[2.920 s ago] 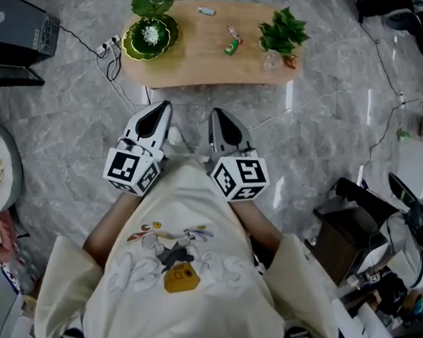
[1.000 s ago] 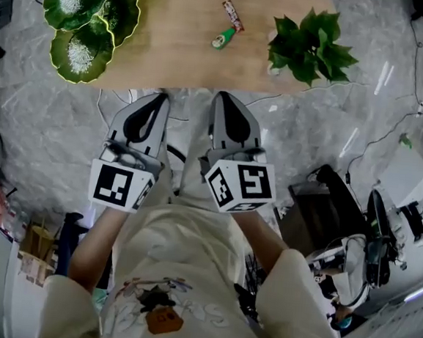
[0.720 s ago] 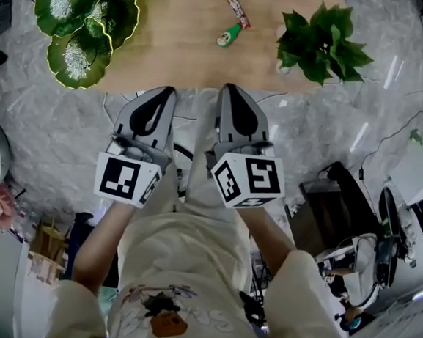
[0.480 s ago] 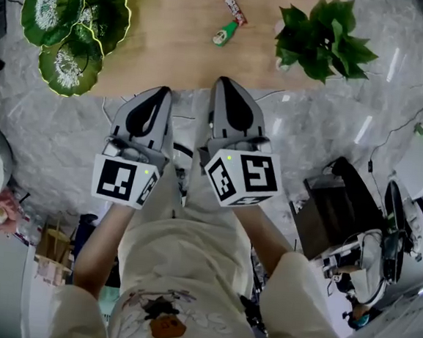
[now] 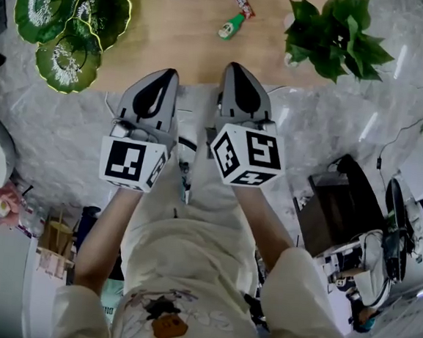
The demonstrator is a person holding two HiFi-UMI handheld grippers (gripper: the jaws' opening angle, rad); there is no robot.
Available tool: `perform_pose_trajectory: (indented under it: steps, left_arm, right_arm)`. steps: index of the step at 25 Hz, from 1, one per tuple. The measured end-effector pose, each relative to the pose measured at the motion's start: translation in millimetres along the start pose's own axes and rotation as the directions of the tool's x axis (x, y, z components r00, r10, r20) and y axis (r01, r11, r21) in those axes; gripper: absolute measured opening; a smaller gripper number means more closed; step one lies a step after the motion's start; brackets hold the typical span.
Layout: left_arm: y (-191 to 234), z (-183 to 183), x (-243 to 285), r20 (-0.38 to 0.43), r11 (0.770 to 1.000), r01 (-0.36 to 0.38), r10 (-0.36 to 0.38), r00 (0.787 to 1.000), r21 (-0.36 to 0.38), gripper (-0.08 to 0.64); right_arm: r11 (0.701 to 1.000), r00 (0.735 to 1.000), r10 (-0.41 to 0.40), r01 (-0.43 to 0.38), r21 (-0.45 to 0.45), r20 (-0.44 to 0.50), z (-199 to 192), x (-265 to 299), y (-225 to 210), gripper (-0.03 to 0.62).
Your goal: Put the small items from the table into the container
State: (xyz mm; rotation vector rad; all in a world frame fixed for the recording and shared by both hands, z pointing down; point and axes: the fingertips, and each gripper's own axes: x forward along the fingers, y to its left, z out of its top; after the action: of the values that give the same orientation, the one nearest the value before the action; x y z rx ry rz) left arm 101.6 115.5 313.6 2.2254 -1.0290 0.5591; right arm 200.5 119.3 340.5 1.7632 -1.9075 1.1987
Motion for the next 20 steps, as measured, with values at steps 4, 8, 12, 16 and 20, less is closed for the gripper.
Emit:
perform_pose_trajectory:
  steps: [4, 8, 12, 16, 20]
  left_arm:
    - [2, 1, 5, 0.003, 1.000, 0.004, -0.004, 1.000, 0.001, 0.000]
    - [6, -6, 16, -0.013, 1.000, -0.001, 0.001, 1.000, -0.007, 0.000]
    - [8, -13, 30, -0.025, 1.000, -0.005, 0.004, 1.000, -0.024, -0.001]
    - [8, -22, 40, -0.033, 1.000, 0.000, -0.001, 0.999, -0.026, 0.000]
    - [10, -29, 48, -0.037, 1.000, -0.025, 0.024, 0.999, -0.017, 0.000]
  right_arm:
    - [1.000, 0.999, -0.021, 0.021, 0.001, -0.027, -10, 9, -10, 0.005]
    - [1.000, 0.999, -0.026, 0.026, 0.008, -0.045, -19, 21, -19, 0.006]
    - [1.000, 0.998, -0.023, 0.024, 0.010, -0.054, -26, 33, -27, 0.005]
    - [0.999, 0.996, -0.034, 0.034, -0.003, -0.079, -35, 46, -35, 0.005]
    - [1.000, 0.996, -0.025, 0.024, -0.012, -0.087, -40, 57, -38, 0.006]
